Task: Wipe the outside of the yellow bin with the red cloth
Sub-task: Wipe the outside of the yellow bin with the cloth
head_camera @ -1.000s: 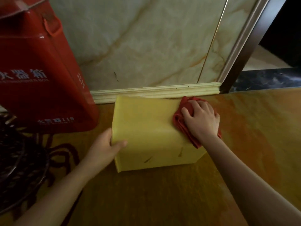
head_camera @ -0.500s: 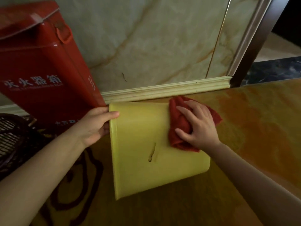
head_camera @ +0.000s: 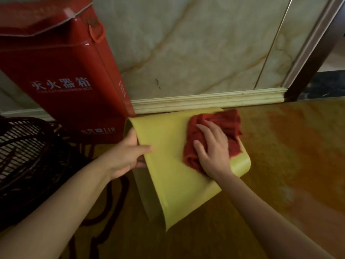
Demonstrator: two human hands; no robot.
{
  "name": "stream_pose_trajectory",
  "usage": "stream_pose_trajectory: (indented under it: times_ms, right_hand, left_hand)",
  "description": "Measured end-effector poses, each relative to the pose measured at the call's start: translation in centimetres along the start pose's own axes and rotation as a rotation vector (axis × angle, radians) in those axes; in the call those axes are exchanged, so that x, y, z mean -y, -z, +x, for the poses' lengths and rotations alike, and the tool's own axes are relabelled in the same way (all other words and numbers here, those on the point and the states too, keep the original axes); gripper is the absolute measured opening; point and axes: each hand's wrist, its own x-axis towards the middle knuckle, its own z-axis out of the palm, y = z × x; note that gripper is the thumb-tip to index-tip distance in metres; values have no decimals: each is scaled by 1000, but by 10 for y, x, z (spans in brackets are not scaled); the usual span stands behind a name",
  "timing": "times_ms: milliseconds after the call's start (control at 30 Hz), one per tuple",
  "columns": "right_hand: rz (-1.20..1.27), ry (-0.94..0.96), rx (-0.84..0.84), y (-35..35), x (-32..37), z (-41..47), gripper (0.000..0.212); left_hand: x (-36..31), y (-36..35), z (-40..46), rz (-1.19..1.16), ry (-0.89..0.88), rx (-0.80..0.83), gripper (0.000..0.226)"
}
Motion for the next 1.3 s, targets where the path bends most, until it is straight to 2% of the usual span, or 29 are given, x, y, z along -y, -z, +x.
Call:
stream_pose_trajectory:
  times_ms: [133,233,333,433,533,600,667,733,800,900,967,1000,1033,1100,1167,1200,1233,1300]
  right_hand:
    - [-119,356,105,-16,51,19,59]
    - [-173,349,205,-19,41,31,61]
    - [-127,143,275,-9,-9,36,54]
    - [-173,-162,221,0,-49,41,50]
    - [-202,-468,132,-3,-54,48,56]
    - [-196,-639,96,-3,-50,52,60]
    - [-186,-678,84,1,-42,46,59]
    - [-176,-518,105,3,-30,28,55]
    - [-107,-219,150,5,-7,11,55]
    - [33,190,307,11,29,23,59]
    - [63,342,382,8,36,44,58]
    - [84,341,419,5,32,53,57]
    - [116,270,446,2,22,58,55]
    - [134,-36,419,1,-16,55,51]
    - [124,-356,334,12,-55,41,49]
    - [136,-458,304,18,-64,29,50]
    - [148,-499,275,22,-65,18,51]
    - [194,-364,160,21,-41,1,57]
  left_hand:
    - [-16,-2,6,-11,-40,-49,34]
    - [-12,11,1,-46,10,-37,36]
    - [-2,25,-7,-46,55,-109,42]
    - [8,18,-17,-161,80,-43,50]
    - [18,-21,-19,-172,101,-44,84]
    - [23,-45,-19,-228,72,-118,88]
    - [25,-49,-19,-245,45,-159,84]
    - [24,-41,-19,-233,26,-147,80]
    - [16,-31,-19,-236,14,-117,78]
    - [-1,-19,-17,-236,-5,-46,75]
    - [-15,-11,-15,-171,-15,8,69]
    - [-21,-9,-12,-126,-10,8,65]
    - [-27,-7,-8,-81,3,-14,62]
    - [-36,-8,-3,-32,48,-67,57]
    - [-45,-13,1,10,77,-30,59]
    - [-49,-16,3,38,83,6,61]
    - [-54,-20,5,67,86,36,63]
    - [-62,-25,12,113,89,76,65]
